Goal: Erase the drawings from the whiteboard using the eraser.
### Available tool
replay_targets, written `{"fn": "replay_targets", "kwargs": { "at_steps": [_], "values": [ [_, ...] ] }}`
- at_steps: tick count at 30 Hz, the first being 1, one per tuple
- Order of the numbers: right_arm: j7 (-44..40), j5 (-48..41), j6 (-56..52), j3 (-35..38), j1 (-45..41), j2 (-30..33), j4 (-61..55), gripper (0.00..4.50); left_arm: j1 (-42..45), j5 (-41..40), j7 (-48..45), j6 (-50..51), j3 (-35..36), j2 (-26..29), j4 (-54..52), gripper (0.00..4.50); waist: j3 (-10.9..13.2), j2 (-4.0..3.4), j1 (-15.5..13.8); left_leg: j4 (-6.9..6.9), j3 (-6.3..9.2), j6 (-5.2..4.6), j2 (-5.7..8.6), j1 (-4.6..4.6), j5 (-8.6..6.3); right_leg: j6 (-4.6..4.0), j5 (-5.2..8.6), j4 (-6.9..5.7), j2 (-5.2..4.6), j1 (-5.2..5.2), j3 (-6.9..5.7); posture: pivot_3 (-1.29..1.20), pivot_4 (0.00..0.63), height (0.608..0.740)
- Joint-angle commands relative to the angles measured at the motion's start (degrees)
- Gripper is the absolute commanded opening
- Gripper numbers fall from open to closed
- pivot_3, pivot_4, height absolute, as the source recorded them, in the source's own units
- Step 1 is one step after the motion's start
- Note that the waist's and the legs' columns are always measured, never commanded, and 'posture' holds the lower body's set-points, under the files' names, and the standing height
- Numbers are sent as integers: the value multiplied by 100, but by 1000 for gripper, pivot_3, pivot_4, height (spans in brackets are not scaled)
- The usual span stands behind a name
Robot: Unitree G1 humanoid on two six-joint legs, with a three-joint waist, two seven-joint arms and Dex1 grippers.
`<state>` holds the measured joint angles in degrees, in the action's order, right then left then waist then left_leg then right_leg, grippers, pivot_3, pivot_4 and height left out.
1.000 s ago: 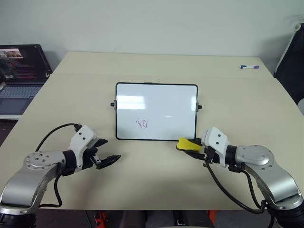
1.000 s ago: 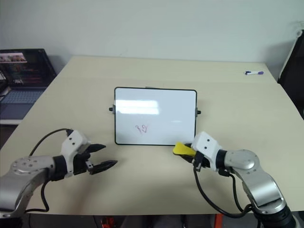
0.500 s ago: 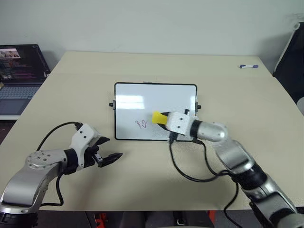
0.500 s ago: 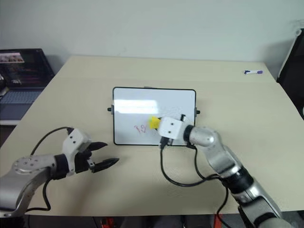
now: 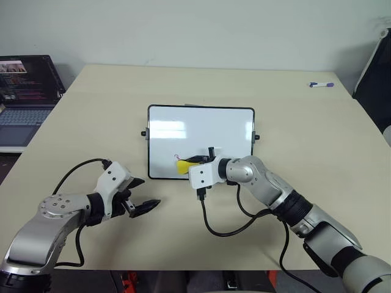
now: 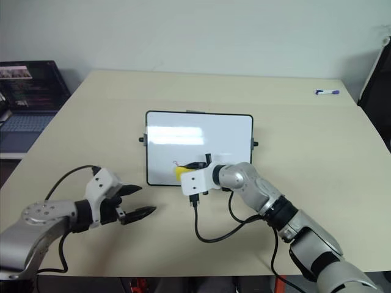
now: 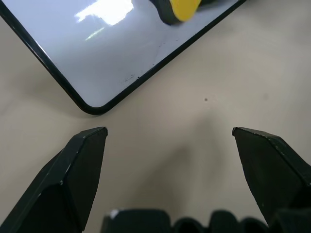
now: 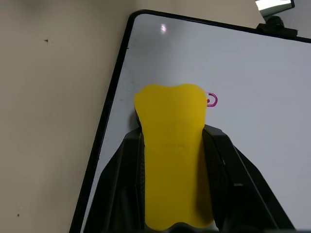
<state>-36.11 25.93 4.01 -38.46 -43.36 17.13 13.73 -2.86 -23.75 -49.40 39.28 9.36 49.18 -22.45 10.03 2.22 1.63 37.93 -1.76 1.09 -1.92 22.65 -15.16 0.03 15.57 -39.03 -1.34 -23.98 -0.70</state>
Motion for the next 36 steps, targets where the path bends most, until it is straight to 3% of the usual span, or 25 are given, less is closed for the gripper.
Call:
{"fn": "replay_targets", "kwargs": {
  "at_steps": [1,5,11,17,20,27,32,36],
  "values": [
    [761,291,-143,427,-405,-233,509,1248,-42,27,-13,-121,51,61,-128,4500,0,0,3,1,0,-1,-1,-2,2,-1,-1,-2,1,0,0,0,150,740],
    [758,353,-5,385,-578,-363,756,1248,-56,21,-25,-110,5,58,-141,4500,0,0,-7,1,0,0,-3,-5,12,-12,-10,-5,4,0,0,0,150,740],
    [-342,371,-13,-7,-214,-131,525,1248,17,1,7,-60,-51,48,-169,4500,-3,4,-14,-1,1,-1,-1,-5,10,-12,-10,0,2,6,-1,0,150,740],
    [856,569,-63,457,-585,-517,851,1248,27,-12,-10,-52,-63,73,-175,4500,-1,2,-5,0,3,-1,-4,-30,12,-12,-11,-4,3,26,-3,0,150,740],
    [1012,579,-16,468,-687,-634,971,1248,57,-11,-12,-46,-86,73,-169,4500,-2,2,-14,0,5,-2,-4,-31,20,-20,-17,-4,4,27,-4,0,150,740],
    [-218,463,-193,111,-188,-498,447,1248,136,-7,-13,-50,-143,55,-155,4500,-2,3,-9,-7,4,-2,-3,-30,18,-20,-17,2,4,29,-3,0,150,740],
    [138,-41,-638,1241,332,-251,-594,1248,347,-30,-51,-124,-203,61,-265,4500,-1,1,-62,-5,11,-1,1,-22,18,-19,-17,3,-2,29,-10,0,150,740],
    [-275,-1281,-1571,2382,1167,-105,-2167,1248,854,-128,-86,-138,-357,25,-508,4500,-1,2,-144,-2,15,-1,3,-13,17,-16,-18,9,-3,28,-14,0,150,740]
  ]
}}
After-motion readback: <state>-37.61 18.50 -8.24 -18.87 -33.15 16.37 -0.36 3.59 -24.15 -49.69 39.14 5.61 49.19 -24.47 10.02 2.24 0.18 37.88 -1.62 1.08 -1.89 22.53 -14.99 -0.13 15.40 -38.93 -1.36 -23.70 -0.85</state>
